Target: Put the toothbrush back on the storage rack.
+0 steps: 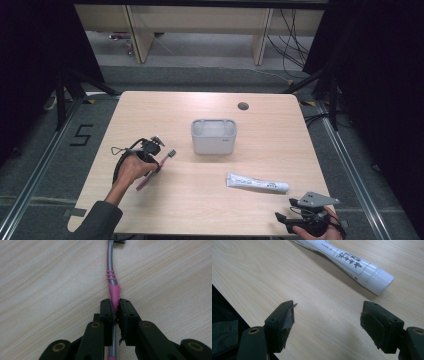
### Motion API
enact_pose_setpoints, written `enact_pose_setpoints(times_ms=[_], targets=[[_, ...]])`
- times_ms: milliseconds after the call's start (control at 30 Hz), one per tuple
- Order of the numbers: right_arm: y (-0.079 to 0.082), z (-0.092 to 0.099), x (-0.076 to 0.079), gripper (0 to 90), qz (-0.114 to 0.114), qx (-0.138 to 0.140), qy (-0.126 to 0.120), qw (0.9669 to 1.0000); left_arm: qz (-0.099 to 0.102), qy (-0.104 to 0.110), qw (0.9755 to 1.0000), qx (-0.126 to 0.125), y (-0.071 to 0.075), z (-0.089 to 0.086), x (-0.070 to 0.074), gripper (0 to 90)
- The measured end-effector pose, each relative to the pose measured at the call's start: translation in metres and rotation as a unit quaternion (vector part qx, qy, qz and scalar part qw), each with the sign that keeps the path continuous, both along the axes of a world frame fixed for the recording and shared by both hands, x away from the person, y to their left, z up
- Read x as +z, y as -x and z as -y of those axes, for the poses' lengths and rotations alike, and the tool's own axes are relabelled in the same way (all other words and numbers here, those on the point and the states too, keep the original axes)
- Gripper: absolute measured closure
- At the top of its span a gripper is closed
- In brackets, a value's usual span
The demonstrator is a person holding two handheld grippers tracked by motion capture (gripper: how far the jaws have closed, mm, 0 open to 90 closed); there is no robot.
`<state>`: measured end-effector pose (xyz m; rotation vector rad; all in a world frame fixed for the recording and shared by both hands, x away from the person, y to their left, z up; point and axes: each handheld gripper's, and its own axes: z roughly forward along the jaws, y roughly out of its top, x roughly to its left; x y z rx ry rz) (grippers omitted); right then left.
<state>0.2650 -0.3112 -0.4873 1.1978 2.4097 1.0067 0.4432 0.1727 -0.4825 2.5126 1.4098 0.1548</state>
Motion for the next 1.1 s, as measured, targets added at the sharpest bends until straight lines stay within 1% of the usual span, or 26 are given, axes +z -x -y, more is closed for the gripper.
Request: enact_pose_setpoints(times_ms=[33,67,100,133,167,200,233,267,400,433,467,600,633,733,767,867,900,967,1000,1033,1067,1100], targets=[[0.000,0.000,-0.001,27.4,0.006,0.004,-0.001,1.0000,-0.005,-0.005,1.0000,-0.002,0.000,0.001,0.001,81.1],[0.000,0.000,-0.001,27.4,0.006,0.004,-0.001,1.0000,-0.005,-0.005,1.0000,-0.002,0.000,0.001,0.001,81.1],[0.001,-0.001,0.000,27.4,-0.002,-0.002,-0.003,1.0000,-0.007,-0.004,1.0000,0.003,0.000,0.002,0.000,81.1],[0.001,-0.001,0.000,27.4,-0.002,-0.002,-0.003,1.0000,-0.007,-0.004,1.0000,0.003,0.000,0.002,0.000,81.1],[0.001,-0.002,0.000,27.4,-0.005,-0.005,-0.006,1.0000,-0.013,-0.011,0.9998,-0.001,-0.001,0.004,0.000,81.2],[0.001,-0.002,0.000,27.4,-0.003,-0.004,-0.005,1.0000,-0.017,-0.015,0.9997,-0.006,-0.001,0.004,0.001,81.2],[0.002,-0.002,0.000,27.4,-0.010,-0.006,-0.008,0.9999,-0.019,-0.018,0.9996,-0.008,-0.001,0.005,0.001,81.2],[0.001,-0.002,0.000,27.4,-0.003,-0.004,-0.004,1.0000,-0.020,-0.018,0.9996,-0.007,-0.002,0.006,0.001,81.2],[0.001,-0.002,0.000,27.4,-0.003,-0.003,-0.005,1.0000,-0.023,-0.022,0.9994,-0.012,-0.002,0.006,0.001,81.4],[0.002,-0.002,0.000,27.7,-0.002,-0.005,-0.006,1.0000,-0.029,-0.021,0.9993,-0.014,-0.003,0.005,0.001,81.3],[0.001,-0.001,0.000,27.8,0.002,-0.001,-0.002,1.0000,-0.031,-0.022,0.9992,-0.016,-0.004,0.005,0.001,81.4],[0.001,-0.001,0.000,27.8,0.003,-0.001,-0.002,1.0000,-0.030,-0.021,0.9992,-0.017,-0.004,0.005,0.001,81.6],[0.001,-0.001,0.001,27.8,0.003,-0.002,-0.002,1.0000,-0.024,-0.021,0.9993,-0.020,-0.003,0.005,0.000,81.8],[0.001,0.000,0.001,28.4,0.003,-0.002,-0.004,1.0000,-0.027,-0.017,0.9992,-0.022,-0.002,0.005,0.001,82.0],[0.001,-0.001,0.001,28.5,0.003,-0.005,-0.009,0.9999,-0.020,-0.019,0.9992,-0.027,-0.004,0.003,0.004,82.1],[0.002,0.000,0.001,28.5,-0.001,-0.007,-0.009,0.9999,-0.016,-0.017,0.9993,-0.028,-0.004,0.000,0.006,82.2],[0.002,0.000,0.001,28.5,0.000,-0.007,-0.009,0.9999,-0.014,-0.015,0.9993,-0.030,-0.003,-0.002,0.010,82.2],[0.002,0.000,0.001,28.5,0.000,-0.007,-0.010,0.9999,-0.005,-0.003,0.9996,-0.026,-0.002,-0.004,0.015,82.2],[0.001,0.000,0.001,28.5,0.002,-0.007,-0.008,0.9999,0.001,0.002,0.9996,-0.029,-0.002,-0.005,0.018,82.3],[0.002,0.000,0.001,28.5,-0.002,-0.008,-0.010,0.9999,0.006,0.006,0.9996,-0.029,-0.002,-0.006,0.021,82.2],[0.002,-0.001,0.001,28.4,-0.005,-0.009,-0.012,0.9999,0.015,0.017,0.9994,-0.025,-0.001,-0.007,0.023,82.2],[0.002,0.000,0.001,28.5,-0.005,-0.007,-0.013,0.9999,0.016,0.022,0.9993,-0.025,0.000,-0.007,0.027,82.3]])
